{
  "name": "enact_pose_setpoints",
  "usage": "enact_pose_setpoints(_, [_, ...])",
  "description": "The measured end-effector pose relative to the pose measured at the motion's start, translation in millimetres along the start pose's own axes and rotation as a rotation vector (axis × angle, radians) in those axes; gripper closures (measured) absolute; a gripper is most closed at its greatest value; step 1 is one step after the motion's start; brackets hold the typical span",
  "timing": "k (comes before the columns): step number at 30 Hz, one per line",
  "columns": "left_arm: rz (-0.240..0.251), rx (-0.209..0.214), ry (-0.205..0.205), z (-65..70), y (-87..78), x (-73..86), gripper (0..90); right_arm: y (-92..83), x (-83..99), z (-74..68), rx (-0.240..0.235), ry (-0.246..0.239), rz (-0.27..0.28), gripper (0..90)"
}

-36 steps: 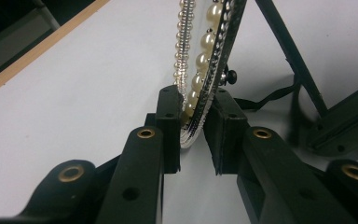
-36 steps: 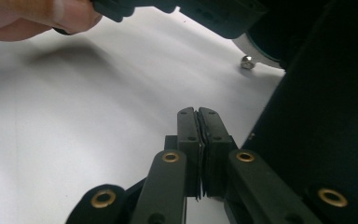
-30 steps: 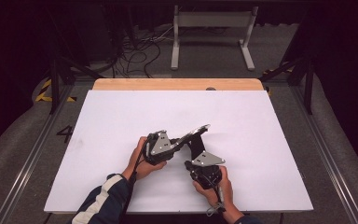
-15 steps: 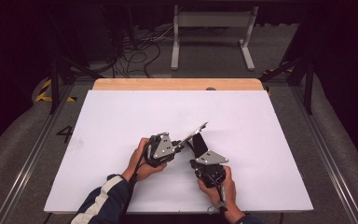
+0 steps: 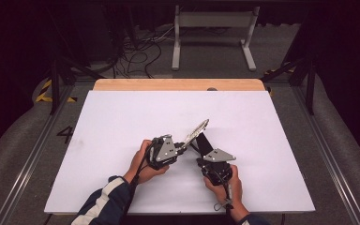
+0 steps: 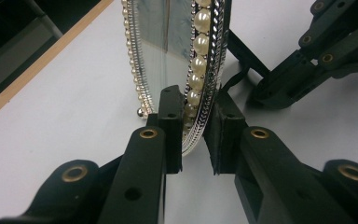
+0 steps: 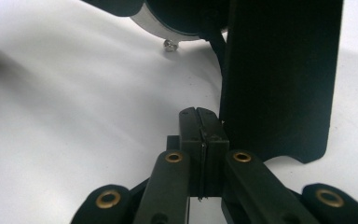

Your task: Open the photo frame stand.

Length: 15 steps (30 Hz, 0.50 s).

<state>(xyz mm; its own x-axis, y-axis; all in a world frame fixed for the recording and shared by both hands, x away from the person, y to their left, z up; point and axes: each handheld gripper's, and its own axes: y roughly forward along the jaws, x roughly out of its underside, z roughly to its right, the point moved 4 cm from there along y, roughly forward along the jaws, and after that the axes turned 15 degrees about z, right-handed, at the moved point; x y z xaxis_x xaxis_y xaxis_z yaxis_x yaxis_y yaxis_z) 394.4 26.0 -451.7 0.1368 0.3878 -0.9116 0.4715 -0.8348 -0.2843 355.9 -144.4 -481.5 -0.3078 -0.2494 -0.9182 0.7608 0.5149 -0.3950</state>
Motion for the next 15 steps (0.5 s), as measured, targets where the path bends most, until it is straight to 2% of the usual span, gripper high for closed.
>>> enact_pose_setpoints(5, [0.013, 0.003, -0.02, 0.5, 0.6, 0.8, 76.4, -0.6, 0.7, 4.6, -0.015, 0.008, 0.001, 90.0])
enact_pose_setpoints(8, [0.024, -0.001, -0.027, 0.9, 2.7, 3.3, 72.1, -1.1, 1.3, 7.5, -0.04, 0.004, 0.006, 90.0])
enact_pose_setpoints(11, [-0.003, -0.002, -0.031, 0.4, 6.1, 8.6, 66.5, -2.2, 1.3, 9.4, -0.065, -0.001, 0.003, 88.8])
enact_pose_setpoints(15, [-0.016, -0.002, -0.054, -1.8, 10.0, 14.8, 63.5, -3.6, 0.6, 10.3, -0.078, -0.007, 0.001, 88.5])
